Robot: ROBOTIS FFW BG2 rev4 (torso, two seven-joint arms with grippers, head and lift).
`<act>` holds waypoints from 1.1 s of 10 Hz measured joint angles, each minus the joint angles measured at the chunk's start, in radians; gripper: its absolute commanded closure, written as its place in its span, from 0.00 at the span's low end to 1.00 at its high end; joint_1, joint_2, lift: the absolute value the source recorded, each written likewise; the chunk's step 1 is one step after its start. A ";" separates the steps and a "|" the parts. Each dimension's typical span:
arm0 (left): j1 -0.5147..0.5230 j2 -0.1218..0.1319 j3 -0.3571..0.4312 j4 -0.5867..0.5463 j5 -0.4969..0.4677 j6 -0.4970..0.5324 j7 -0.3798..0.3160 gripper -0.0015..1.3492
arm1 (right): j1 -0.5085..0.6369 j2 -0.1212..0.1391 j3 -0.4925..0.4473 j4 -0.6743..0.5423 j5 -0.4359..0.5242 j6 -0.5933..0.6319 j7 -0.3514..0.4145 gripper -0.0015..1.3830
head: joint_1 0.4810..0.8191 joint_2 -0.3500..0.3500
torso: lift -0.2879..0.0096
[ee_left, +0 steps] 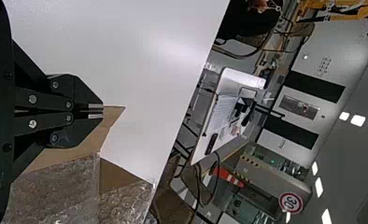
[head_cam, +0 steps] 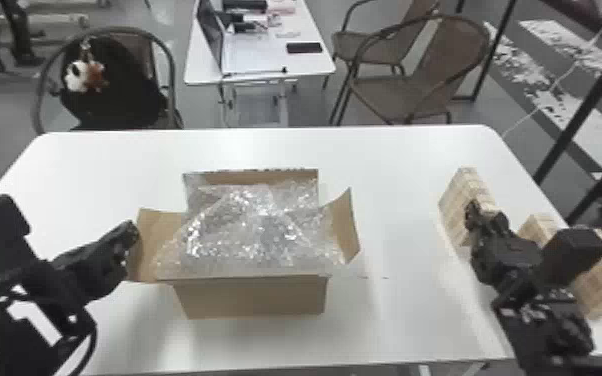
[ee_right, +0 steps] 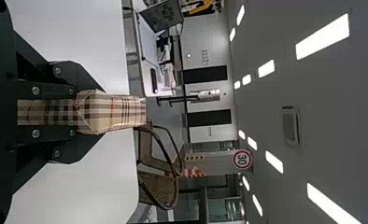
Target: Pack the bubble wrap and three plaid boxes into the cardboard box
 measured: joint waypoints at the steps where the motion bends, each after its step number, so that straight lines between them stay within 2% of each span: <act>1: 0.000 0.000 0.000 0.000 0.000 -0.001 0.000 0.90 | 0.011 -0.021 0.030 -0.075 -0.071 0.040 0.005 0.73 | 0.63 0.51 | 0.47; 2: 0.001 0.000 0.000 0.000 -0.002 -0.002 0.000 0.90 | 0.007 -0.058 0.059 -0.208 -0.158 0.180 0.031 0.73 | 0.63 0.56 | 0.47; 4: 0.000 0.000 -0.001 0.000 -0.008 -0.001 0.000 0.90 | -0.133 -0.129 0.051 -0.444 -0.313 0.657 0.161 0.73 | 0.60 0.69 | 0.47; 5: -0.006 0.000 -0.006 0.000 -0.012 0.001 0.000 0.90 | -0.227 -0.145 0.035 -0.486 -0.422 0.849 0.198 0.73 | 0.53 0.73 | 0.47; 6: -0.011 0.000 -0.011 0.000 -0.017 0.004 0.001 0.90 | -0.298 -0.149 0.021 -0.507 -0.545 0.986 0.187 0.73 | 0.50 0.75 | 0.47; 7: -0.014 0.000 -0.013 0.000 -0.021 0.007 0.002 0.90 | -0.348 -0.159 0.015 -0.506 -0.706 1.089 0.132 0.73 | 0.47 0.78 | 0.47; 9: -0.020 0.000 -0.021 0.000 -0.032 0.012 0.004 0.90 | -0.406 -0.175 0.037 -0.385 -1.078 1.232 0.058 0.73 | 0.50 0.85 | 0.47; 11: -0.023 0.000 -0.024 0.000 -0.039 0.016 0.003 0.90 | -0.450 -0.164 0.121 -0.169 -1.280 1.325 0.054 0.73 | 0.61 0.92 | 0.47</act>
